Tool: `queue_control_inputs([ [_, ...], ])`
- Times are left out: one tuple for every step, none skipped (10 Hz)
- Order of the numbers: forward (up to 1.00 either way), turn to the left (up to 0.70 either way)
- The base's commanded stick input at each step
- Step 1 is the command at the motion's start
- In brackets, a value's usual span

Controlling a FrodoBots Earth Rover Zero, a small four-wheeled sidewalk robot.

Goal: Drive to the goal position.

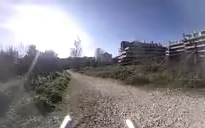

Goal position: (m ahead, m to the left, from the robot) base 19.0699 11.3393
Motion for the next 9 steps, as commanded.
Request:
queue_control_inputs([
  [0.5,0.0],
  [0.5,0.0],
  [0.5,0.0],
  [0.5,0.0],
  [0.5,0.0],
  [0.5,0.0],
  [0.5,0.0],
  [0.5,0.0],
  [0.5,0.0],
])
